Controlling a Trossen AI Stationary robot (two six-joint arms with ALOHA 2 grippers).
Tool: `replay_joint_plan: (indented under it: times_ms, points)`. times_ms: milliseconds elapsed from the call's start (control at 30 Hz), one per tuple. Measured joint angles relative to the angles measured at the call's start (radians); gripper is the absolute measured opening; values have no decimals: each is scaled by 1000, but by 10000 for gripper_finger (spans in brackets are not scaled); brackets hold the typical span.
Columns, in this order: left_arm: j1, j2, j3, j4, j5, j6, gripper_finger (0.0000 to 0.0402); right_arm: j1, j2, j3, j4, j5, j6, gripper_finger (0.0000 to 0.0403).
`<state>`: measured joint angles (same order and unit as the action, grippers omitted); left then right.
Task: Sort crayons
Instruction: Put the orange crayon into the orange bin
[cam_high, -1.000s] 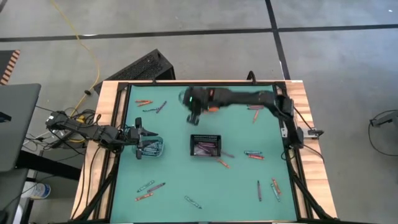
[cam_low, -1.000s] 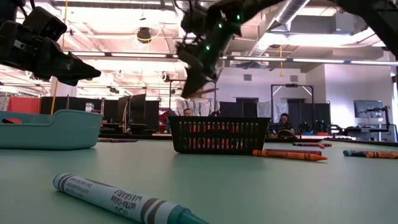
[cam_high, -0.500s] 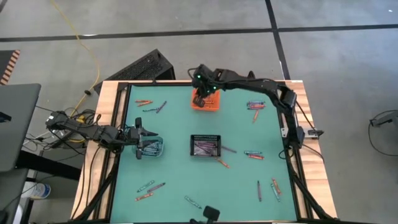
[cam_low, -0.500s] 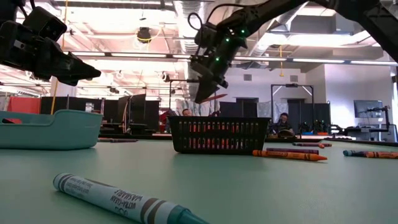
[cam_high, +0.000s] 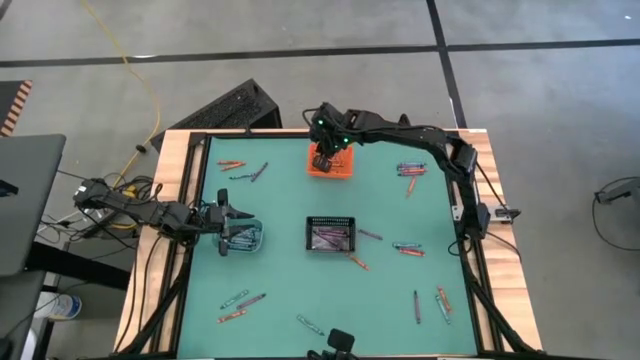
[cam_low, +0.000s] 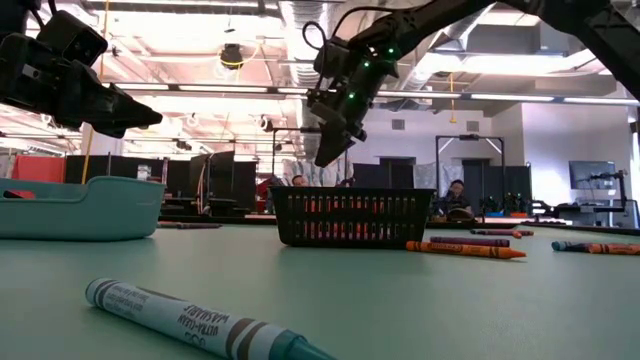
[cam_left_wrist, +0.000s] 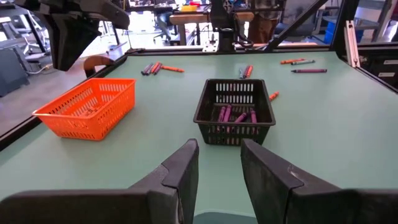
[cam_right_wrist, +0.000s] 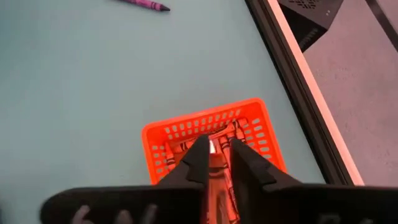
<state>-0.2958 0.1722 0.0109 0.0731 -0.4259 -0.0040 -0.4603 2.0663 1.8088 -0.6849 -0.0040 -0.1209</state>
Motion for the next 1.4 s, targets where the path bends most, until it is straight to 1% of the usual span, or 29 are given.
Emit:
replay_joint_plan:
  times_ms: [200,367,433,667,733,900,1000,1100,1167,1267,1333,1400]
  points:
    - [0,0,0,0,0,0,111,-8,0,0,-32,1,5,107]
    - [0,0,0,0,0,0,111,-6,-14,0,-101,-6,-38,115]
    - [0,0,0,0,0,0,111,2,-29,1,-120,-38,-61,115]
    - [0,0,0,0,0,0,111,8,-111,0,-333,-208,-170,111]
    - [0,0,0,0,0,0,111,6,-143,-32,-348,-249,-196,111]
    - [0,0,0,0,0,0,111,-1,-273,-253,-272,-284,-207,111]
    - [0,0,0,0,0,0,111,1,-395,-407,-223,-285,-164,111]
    - [0,0,0,0,0,0,111,22,-540,-580,-119,-285,-100,111]
    - [0,0,0,0,0,0,111,47,-646,-704,2,-285,-60,111]
    - [0,0,0,0,0,0,111,89,-796,-890,255,-286,14,111]
    - [0,0,0,0,0,-9,111,119,-874,-1006,430,-285,70,111]
    - [0,0,0,0,0,-66,111,154,-931,-1108,597,-284,118,111]
